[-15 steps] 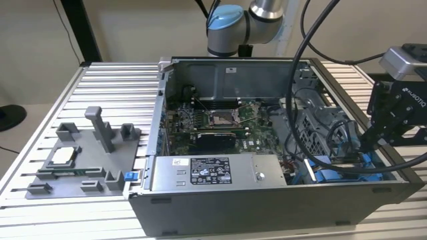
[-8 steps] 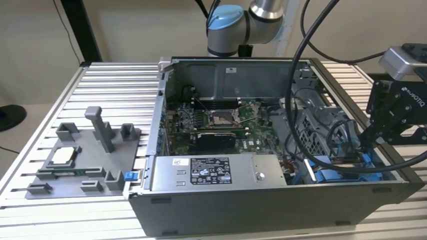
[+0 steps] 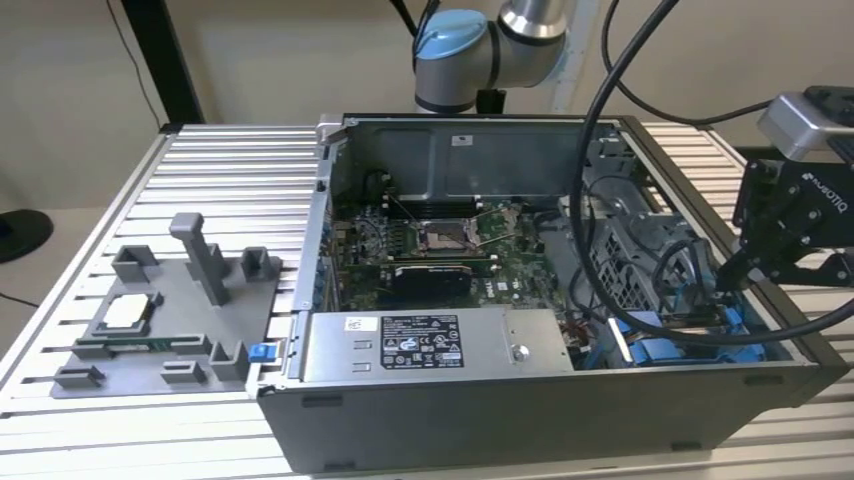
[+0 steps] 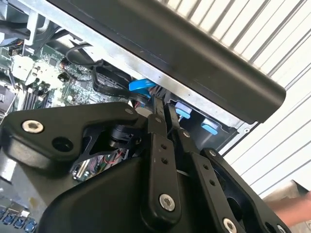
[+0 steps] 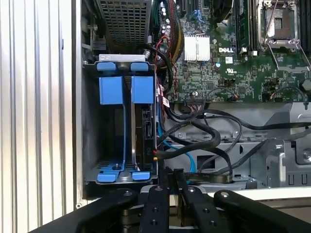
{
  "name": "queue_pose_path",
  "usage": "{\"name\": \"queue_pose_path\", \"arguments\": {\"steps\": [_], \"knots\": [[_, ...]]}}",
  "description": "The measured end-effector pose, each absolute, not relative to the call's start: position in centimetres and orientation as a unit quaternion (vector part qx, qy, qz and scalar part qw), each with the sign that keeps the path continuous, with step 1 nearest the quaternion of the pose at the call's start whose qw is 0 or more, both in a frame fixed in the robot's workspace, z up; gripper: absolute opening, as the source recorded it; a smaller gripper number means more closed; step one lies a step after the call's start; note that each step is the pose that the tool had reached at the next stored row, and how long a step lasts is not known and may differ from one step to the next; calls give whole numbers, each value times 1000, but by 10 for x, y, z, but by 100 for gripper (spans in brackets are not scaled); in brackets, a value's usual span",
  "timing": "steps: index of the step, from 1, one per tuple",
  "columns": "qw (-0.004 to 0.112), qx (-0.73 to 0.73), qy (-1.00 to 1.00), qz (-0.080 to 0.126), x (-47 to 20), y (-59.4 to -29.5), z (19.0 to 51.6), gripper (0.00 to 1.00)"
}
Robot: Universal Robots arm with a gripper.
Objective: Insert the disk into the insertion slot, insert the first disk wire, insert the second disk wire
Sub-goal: 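Insert the second disk wire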
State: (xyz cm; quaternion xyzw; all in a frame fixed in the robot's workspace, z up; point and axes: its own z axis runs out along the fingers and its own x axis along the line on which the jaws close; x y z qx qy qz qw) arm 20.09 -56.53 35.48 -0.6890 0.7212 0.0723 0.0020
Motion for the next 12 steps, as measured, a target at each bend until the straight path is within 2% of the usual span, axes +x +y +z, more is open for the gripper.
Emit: {"name": "queue_pose_path", "arguments": {"steps": [2,3,12], "knots": [[3,-689,721,73,201,-565,355,100],[4,-689,721,74,201,-565,355,0],[6,-689,721,76,194,-566,380,0]]}}
